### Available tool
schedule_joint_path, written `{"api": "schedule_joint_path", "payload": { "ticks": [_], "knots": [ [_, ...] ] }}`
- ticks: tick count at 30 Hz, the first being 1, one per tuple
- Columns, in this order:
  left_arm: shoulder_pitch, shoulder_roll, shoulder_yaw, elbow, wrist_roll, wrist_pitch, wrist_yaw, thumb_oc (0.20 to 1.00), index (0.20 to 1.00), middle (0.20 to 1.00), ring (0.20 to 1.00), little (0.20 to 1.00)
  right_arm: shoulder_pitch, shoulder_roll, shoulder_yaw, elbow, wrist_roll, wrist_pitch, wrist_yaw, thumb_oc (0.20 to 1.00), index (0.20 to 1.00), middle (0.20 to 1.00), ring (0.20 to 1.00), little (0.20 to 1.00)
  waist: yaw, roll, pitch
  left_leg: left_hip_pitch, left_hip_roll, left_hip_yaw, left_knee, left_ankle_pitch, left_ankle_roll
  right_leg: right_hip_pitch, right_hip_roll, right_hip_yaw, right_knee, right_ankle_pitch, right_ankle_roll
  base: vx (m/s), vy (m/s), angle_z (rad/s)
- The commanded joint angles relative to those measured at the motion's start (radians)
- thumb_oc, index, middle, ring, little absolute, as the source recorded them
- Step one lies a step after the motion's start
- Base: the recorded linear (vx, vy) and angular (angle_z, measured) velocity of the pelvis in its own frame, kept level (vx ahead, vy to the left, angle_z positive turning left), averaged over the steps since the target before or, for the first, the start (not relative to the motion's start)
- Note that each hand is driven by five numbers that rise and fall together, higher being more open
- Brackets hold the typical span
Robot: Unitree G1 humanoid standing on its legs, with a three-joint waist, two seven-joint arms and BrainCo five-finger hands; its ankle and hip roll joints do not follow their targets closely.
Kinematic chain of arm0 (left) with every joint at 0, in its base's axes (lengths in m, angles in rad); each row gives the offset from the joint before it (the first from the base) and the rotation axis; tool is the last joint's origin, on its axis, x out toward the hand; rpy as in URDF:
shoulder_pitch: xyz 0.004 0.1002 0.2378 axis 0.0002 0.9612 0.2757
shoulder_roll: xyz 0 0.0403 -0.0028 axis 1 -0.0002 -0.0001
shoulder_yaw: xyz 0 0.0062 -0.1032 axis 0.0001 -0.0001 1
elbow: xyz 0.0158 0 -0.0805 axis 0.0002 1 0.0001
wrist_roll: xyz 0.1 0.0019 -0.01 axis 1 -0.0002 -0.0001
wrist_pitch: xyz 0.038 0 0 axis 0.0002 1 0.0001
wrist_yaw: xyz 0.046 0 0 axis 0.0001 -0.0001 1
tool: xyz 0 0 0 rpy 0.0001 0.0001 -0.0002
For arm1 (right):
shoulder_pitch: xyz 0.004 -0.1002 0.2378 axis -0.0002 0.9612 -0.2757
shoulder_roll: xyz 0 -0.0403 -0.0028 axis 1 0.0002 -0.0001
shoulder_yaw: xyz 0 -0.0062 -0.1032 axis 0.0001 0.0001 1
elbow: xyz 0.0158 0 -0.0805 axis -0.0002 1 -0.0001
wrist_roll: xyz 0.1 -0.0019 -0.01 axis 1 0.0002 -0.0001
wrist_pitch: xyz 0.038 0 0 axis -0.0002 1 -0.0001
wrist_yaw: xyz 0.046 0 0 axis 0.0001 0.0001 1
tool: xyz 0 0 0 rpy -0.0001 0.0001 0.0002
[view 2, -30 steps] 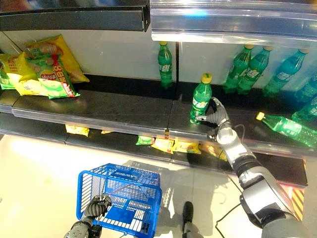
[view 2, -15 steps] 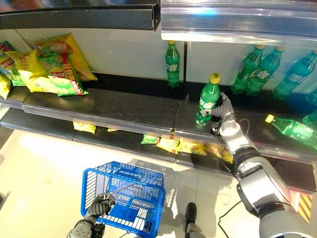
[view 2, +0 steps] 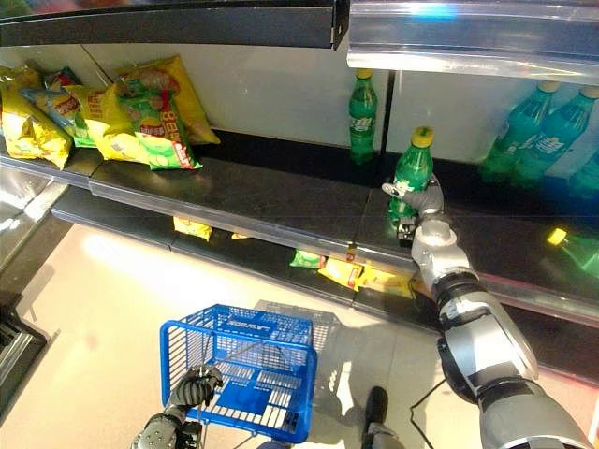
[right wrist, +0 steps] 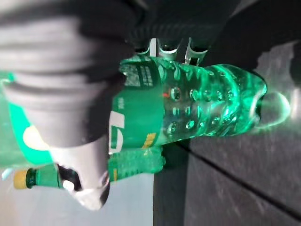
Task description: Pick up the snacks into the basket
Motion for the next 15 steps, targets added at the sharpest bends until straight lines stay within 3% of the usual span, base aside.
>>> {"api": "schedule_joint_path", "payload": {
  "ticks": [1, 12, 15],
  "knots": [
    [-0.006, 0.074, -0.021, -0.071, -0.01, -0.051, 0.01, 0.2, 0.2, 0.2, 0.2, 0.2, -0.026, -0.018, 0.021, -0.02, 0.04, -0.072, 0.014, 0.2, 0.2, 0.2, 0.2, 0.2, 0.018, -0.012, -0.03, -0.022, -0.013, -0.017, -0.041, 0.045, 0.01, 0.084, -0.034, 0.018, 0.043, -0.147, 0.105, 0.01, 0.005, 0.07],
    [-0.009, 0.071, -0.022, -0.069, -0.005, -0.047, 0.014, 0.2, 0.2, 0.2, 0.2, 0.2, -0.002, -0.008, 0.008, -0.035, 0.03, -0.075, -0.002, 0.2, 0.2, 0.2, 0.2, 0.2, 0.019, -0.009, -0.029, -0.025, -0.02, -0.018, -0.033, 0.043, 0.014, 0.085, -0.04, 0.022, 0.042, -0.141, 0.108, -0.01, 0.009, 0.01],
    [-0.016, 0.062, -0.022, -0.057, 0.005, -0.04, 0.016, 0.2, 0.2, 0.2, 0.2, 0.2, 0.042, 0.004, 0.016, -0.137, 0.017, -0.082, -0.008, 0.2, 0.2, 0.2, 0.2, 0.2, 0.01, -0.017, -0.03, -0.022, -0.019, -0.013, -0.026, 0.04, 0.015, 0.096, -0.04, 0.025, 0.034, -0.134, 0.109, 0.0, 0.0, 0.0]
  ]
}}
